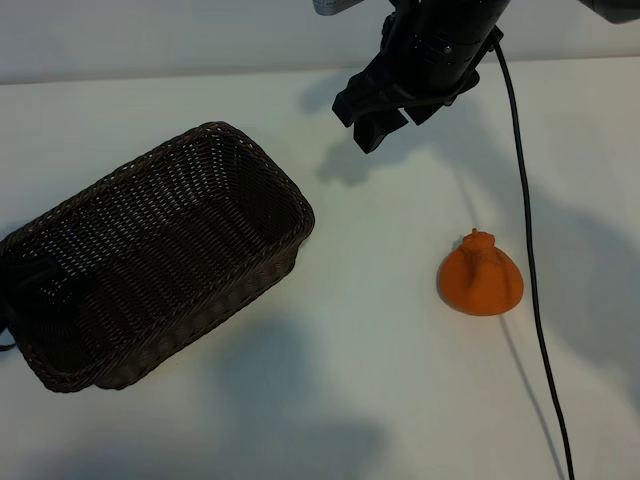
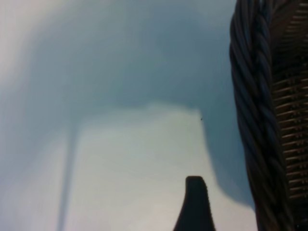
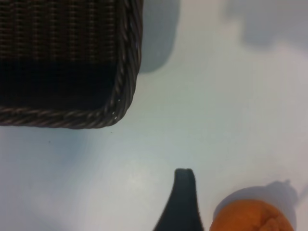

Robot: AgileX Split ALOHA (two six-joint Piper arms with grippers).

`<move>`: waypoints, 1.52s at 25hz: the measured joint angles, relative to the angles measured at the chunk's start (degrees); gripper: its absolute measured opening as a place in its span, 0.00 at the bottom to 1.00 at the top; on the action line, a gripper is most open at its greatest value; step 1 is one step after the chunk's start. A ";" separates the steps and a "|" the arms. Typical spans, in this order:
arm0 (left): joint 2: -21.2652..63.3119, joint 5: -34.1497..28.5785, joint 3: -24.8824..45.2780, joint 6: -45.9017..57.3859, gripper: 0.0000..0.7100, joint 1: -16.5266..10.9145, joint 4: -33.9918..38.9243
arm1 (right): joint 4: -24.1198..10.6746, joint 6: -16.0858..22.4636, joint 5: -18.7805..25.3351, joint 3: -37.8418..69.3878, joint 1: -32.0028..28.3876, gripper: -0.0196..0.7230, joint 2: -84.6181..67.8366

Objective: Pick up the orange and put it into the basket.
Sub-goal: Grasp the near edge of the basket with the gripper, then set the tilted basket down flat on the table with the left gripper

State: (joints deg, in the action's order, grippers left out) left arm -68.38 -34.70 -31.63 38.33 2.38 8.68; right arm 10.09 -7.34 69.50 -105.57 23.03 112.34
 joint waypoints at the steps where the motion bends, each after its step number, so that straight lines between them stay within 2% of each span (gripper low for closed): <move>1: -0.62 1.02 0.56 -0.18 0.83 0.00 -0.58 | 0.00 0.00 0.00 0.00 0.00 0.83 0.00; 9: -5.45 9.64 5.03 -0.66 0.83 0.00 -3.44 | 0.00 0.00 0.04 0.00 0.00 0.83 0.00; 12: -5.56 11.58 5.46 -0.60 0.78 0.00 -3.67 | 0.00 0.00 0.04 0.00 0.00 0.83 0.00; 15: -5.56 12.81 5.46 -0.39 0.62 0.00 -3.84 | 0.00 0.00 0.04 0.00 0.00 0.83 0.00; 19: -5.56 14.21 5.52 0.10 0.29 0.00 -4.20 | 0.00 0.00 0.04 0.00 0.00 0.83 0.00; 20: -5.56 15.10 5.52 0.70 0.25 0.00 -4.51 | 0.00 0.00 0.04 0.00 0.00 0.83 0.00; 38: -5.56 16.89 5.52 -2.05 0.23 0.00 -6.23 | -0.02 0.00 0.06 0.00 0.00 0.83 0.00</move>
State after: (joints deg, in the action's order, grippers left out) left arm -73.93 -17.81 -26.11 36.28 2.38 2.46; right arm 10.07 -7.34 69.57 -105.57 23.03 112.34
